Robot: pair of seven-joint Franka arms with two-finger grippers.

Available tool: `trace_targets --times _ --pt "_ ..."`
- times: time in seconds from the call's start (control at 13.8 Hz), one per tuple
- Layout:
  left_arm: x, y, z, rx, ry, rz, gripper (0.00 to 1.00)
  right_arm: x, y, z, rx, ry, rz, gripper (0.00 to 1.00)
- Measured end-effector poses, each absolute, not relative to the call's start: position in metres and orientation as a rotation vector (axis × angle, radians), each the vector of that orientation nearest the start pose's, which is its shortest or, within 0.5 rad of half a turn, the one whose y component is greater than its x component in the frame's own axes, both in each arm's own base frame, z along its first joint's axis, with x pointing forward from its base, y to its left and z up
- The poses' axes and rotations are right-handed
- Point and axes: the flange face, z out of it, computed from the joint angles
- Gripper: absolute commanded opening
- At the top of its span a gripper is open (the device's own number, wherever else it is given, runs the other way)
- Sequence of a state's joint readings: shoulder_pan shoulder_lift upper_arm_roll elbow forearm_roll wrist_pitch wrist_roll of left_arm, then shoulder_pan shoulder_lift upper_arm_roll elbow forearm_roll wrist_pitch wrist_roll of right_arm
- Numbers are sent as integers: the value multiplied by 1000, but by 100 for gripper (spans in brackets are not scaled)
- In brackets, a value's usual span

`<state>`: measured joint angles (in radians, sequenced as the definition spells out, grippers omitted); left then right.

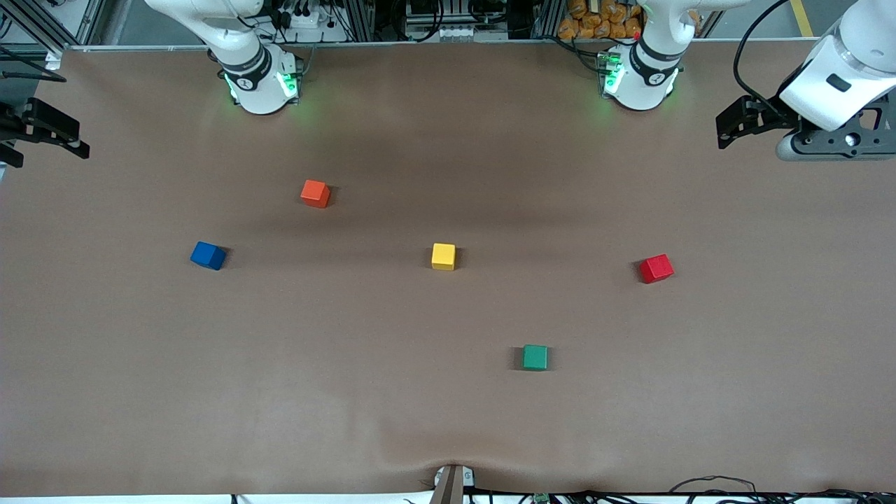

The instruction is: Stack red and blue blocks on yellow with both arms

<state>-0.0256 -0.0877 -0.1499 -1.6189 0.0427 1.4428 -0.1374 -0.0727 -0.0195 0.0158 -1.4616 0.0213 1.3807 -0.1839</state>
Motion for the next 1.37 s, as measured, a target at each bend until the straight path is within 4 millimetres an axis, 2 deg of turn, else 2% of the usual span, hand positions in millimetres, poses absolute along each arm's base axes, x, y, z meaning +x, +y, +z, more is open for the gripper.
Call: trace_targets --times 0.51,1.37 --pt "506 -88 633 -3068 51 138 100 534 -31 658 -3103 -194 125 100" --pt "507 -87 623 -3064 47 167 100 535 -30 658 -3103 -195 123 100"
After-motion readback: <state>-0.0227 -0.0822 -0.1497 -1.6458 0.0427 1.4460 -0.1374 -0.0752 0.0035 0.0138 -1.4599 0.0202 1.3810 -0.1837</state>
